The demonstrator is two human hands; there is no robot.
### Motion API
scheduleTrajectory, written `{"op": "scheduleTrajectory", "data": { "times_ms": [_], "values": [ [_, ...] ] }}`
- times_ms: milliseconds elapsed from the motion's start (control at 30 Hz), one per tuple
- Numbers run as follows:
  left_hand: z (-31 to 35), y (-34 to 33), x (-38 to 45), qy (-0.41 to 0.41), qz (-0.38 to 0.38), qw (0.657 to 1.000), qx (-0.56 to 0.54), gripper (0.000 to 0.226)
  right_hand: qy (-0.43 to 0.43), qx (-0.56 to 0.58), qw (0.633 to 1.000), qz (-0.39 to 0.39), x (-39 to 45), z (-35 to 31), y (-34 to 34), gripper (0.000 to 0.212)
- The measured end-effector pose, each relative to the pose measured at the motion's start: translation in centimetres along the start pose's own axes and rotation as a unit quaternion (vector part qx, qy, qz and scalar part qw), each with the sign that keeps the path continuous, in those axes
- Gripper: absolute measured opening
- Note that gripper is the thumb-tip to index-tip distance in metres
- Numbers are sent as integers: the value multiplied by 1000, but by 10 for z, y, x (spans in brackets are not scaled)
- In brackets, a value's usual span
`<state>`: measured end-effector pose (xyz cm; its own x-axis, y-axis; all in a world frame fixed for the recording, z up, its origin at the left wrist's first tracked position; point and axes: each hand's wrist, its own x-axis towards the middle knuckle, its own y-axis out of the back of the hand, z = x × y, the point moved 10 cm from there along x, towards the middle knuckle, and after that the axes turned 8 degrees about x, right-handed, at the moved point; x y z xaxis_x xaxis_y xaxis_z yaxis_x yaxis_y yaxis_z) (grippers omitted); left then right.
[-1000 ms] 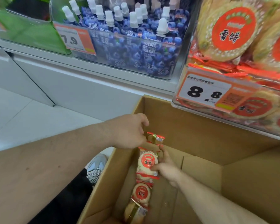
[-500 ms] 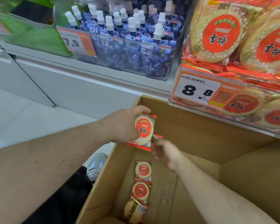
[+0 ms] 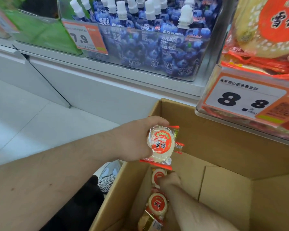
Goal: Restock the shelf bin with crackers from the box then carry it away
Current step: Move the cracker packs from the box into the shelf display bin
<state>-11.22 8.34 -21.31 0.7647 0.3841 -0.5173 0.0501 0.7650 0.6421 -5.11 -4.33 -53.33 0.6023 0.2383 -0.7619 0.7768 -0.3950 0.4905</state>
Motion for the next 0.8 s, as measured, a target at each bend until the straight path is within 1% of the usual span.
{"op": "scheduleTrajectory", "data": {
  "times_ms": [67, 167, 233, 267, 333, 400, 467, 533, 633, 667, 733, 767, 800],
  "values": [
    [4, 0, -2, -8, -3, 1000, 5, 83, 51, 11, 998, -20, -5, -11, 13, 38],
    [9, 3, -8, -18, 0, 1000, -9, 83, 122, 21, 991, -46, -27, -28, 51, 23],
    [12, 4, -12, -25, 1, 999, -32, 83, 150, 55, 983, -88, -49, -34, 81, 15],
    [14, 5, -14, -29, 0, 999, -42, 83, 158, 77, 978, -116, -63, -36, 97, 15],
    [20, 4, -18, -41, -4, 998, -52, 83, 171, 95, 967, -164, -97, -40, 131, 18],
    [30, 3, -22, -53, -9, 997, -59, 83, 173, 98, 961, -193, -133, -41, 166, 21],
    [43, 1, -27, -70, -9, 996, -61, 83, 171, 127, 953, -214, -171, -43, 196, 26],
    [57, 0, -32, -86, -3, 994, -63, 85, 173, 171, 940, -241, -206, -46, 215, 39],
    [79, -5, -40, -115, 5, 991, -71, 90, 209, 250, 904, -278, -252, -60, 233, 60],
    [88, -6, -44, -128, 8, 989, -74, 93, 225, 270, 894, -278, -265, -65, 239, 68],
    [106, -9, -53, -162, 9, 983, -85, 95, 257, 297, 884, -254, -286, -74, 251, 82],
    [115, -12, -58, -179, 3, 979, -94, 96, 270, 303, 883, -237, -293, -77, 257, 84],
    [123, -16, -62, -193, -7, 975, -109, 97, 281, 306, 884, -213, -299, -80, 262, 80]
  ]
}}
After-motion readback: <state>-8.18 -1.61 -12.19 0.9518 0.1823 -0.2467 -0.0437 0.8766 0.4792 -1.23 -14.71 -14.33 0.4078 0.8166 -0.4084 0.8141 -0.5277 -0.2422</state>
